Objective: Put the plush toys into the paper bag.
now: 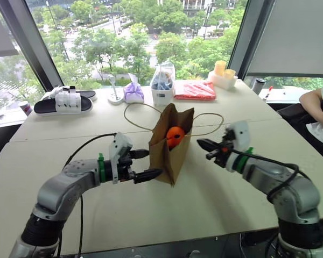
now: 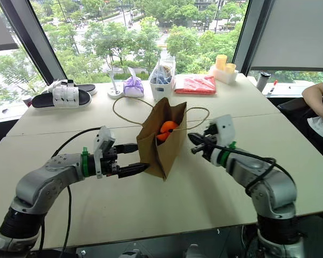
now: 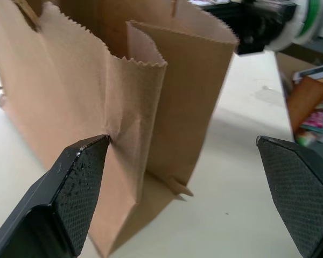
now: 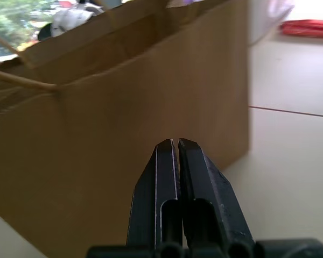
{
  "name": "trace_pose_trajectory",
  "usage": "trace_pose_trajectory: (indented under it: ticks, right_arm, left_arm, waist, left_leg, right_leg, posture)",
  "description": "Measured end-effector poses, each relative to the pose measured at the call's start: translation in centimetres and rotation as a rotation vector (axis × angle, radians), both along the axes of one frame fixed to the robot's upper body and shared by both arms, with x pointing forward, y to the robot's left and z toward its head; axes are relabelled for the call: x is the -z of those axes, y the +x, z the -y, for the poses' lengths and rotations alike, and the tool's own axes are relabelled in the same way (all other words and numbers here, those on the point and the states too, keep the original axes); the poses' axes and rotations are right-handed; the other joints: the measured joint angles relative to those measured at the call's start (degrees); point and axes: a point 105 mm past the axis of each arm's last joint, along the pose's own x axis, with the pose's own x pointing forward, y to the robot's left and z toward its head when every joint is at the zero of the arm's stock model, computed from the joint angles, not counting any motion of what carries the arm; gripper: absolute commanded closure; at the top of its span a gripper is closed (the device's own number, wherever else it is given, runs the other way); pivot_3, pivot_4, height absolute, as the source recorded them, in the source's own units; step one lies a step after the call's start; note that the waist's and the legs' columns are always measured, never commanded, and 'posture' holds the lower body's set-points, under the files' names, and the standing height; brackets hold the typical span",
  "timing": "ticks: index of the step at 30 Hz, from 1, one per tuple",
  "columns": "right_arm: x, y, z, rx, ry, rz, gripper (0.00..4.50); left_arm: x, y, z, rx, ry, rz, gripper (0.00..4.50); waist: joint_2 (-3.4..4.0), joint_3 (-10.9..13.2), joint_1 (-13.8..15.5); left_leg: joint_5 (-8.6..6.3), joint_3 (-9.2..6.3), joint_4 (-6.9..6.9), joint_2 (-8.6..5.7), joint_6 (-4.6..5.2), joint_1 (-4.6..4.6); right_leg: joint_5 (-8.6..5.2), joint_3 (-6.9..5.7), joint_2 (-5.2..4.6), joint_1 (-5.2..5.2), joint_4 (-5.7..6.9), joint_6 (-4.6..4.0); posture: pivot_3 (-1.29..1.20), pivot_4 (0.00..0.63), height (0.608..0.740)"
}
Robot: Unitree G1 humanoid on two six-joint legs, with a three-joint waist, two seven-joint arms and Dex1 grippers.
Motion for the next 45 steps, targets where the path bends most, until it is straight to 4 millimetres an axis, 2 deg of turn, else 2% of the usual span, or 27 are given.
trace_pose_trajectory:
  ticks: [3, 7, 13, 17, 20, 27, 28, 33, 37, 40, 42, 45]
  right_arm:
    - [0.2, 0.5, -1.7, -0.039, 0.009, 0.001, 4.43]
    - [0.9, 0.8, -4.0, -0.098, 0.008, -0.010, 4.43]
    - [0.9, 1.0, -3.9, -0.096, -0.001, 0.003, 4.43]
    - [0.9, 0.9, -3.9, -0.098, -0.002, 0.004, 4.43]
    - [1.0, 0.9, -3.9, -0.096, -0.002, 0.000, 4.50]
    - [1.3, 0.9, -3.7, -0.086, -0.008, -0.006, 4.50]
    - [1.3, 0.9, -3.6, -0.085, -0.009, -0.007, 4.50]
    - [1.0, 0.8, -3.2, -0.073, -0.013, 0.005, 4.50]
    - [-0.4, 0.1, -0.3, -0.016, -0.024, 0.034, 4.50]
    - [-2.3, -1.2, 1.7, 0.004, -0.029, 0.077, 4.50]
    - [-2.9, -2.9, 3.1, -0.016, -0.048, 0.073, 4.50]
    - [-4.2, -4.8, 4.9, -0.019, -0.079, 0.092, 4.50]
  left_arm:
    - [0.1, 0.5, 0.2, -0.028, -0.004, 0.016, 0.00]
    - [0.5, 0.8, 2.5, -0.022, -0.013, 0.033, 0.00]
    - [1.0, 2.5, 3.2, -0.106, -0.015, 0.059, 0.00]
    - [0.6, 3.3, 3.6, -0.146, -0.024, 0.082, 0.00]
    - [0.7, 3.5, 3.8, -0.159, -0.035, 0.079, 0.78]
    - [0.7, 3.9, 3.9, -0.198, -0.055, 0.071, 4.26]
    - [0.7, 3.9, 3.9, -0.202, -0.060, 0.070, 4.49]
    - [0.9, 4.2, 3.9, -0.200, -0.064, 0.052, 4.49]
    - [0.7, 4.7, 3.8, -0.164, -0.066, 0.048, 4.49]
    - [0.6, 5.3, 3.3, -0.123, -0.067, 0.042, 4.49]
    - [0.4, 5.9, 3.3, -0.036, -0.061, 0.046, 4.49]
    - [-0.3, 7.0, 2.1, 0.065, -0.043, 0.058, 4.49]
  waist:
    - [-0.02, -0.01, 0.13]
    - [-0.02, -0.01, 0.16]
    - [-0.02, -0.01, 0.08]
    - [-0.02, -0.01, 0.09]
    - [-0.02, -0.01, 0.07]
    - [-0.02, -0.01, 0.09]
    - [-0.02, -0.01, 0.10]
    - [-0.02, -0.01, 0.13]
    - [-0.03, -0.01, 0.32]
    - [-0.03, -0.01, 0.23]
    - [-0.03, 0.00, 0.44]
    - [-0.06, 0.01, 0.35]
  left_leg:
    - [0.00, -0.01, 0.02, -0.02, 0.00, -0.01]
    - [0.00, -0.02, 0.02, -0.04, 0.00, -0.03]
    - [0.00, -0.03, 0.00, -0.04, -0.01, -0.02]
    - [0.00, -0.03, 0.00, -0.04, -0.01, -0.02]
    - [0.00, -0.03, 0.01, -0.04, -0.01, -0.02]
    - [0.00, -0.03, 0.01, -0.04, -0.01, -0.02]
    - [0.00, -0.03, 0.01, -0.04, -0.01, -0.02]
    - [0.00, -0.03, 0.01, -0.04, -0.01, -0.03]
    - [0.00, -0.02, 0.05, -0.07, 0.00, -0.09]
    - [0.00, 0.02, 0.04, -0.06, 0.00, -0.10]
    - [0.00, 0.02, 0.04, -0.06, 0.00, -0.18]
    - [-0.01, 0.03, 0.09, -0.06, 0.02, -0.25]
  right_leg:
    - [0.00, -0.01, -0.01, 0.01, -0.01, 0.00]
    - [0.00, -0.03, -0.02, 0.01, -0.02, 0.01]
    - [0.00, -0.03, -0.01, -0.01, -0.01, 0.01]
    - [0.00, -0.03, -0.01, -0.01, -0.01, 0.01]
    - [0.00, -0.03, -0.01, -0.01, -0.01, 0.01]
    - [0.01, -0.02, -0.01, -0.01, -0.01, 0.01]
    - [0.01, -0.03, -0.01, -0.01, -0.01, 0.01]
    - [0.00, -0.03, -0.01, -0.01, -0.01, 0.01]
    - [0.00, -0.06, -0.02, -0.01, -0.06, 0.01]
    - [0.00, -0.11, -0.01, -0.01, -0.06, 0.02]
    - [0.00, -0.23, -0.01, -0.01, -0.08, 0.02]
    - [0.00, -0.27, -0.02, 0.00, -0.12, 0.02]
  posture:
    - [0.00, 0.150, 0.740]
    - [0.00, 0.150, 0.740]
    - [0.00, 0.150, 0.740]
    - [0.00, 0.150, 0.740]
    - [0.00, 0.150, 0.740]
    - [0.00, 0.150, 0.740]
    - [0.00, 0.150, 0.740]
    - [0.00, 0.150, 0.740]
    - [0.00, 0.150, 0.740]
    - [0.00, 0.150, 0.740]
    - [0.00, 0.150, 0.740]
    - [0.00, 0.150, 0.740]
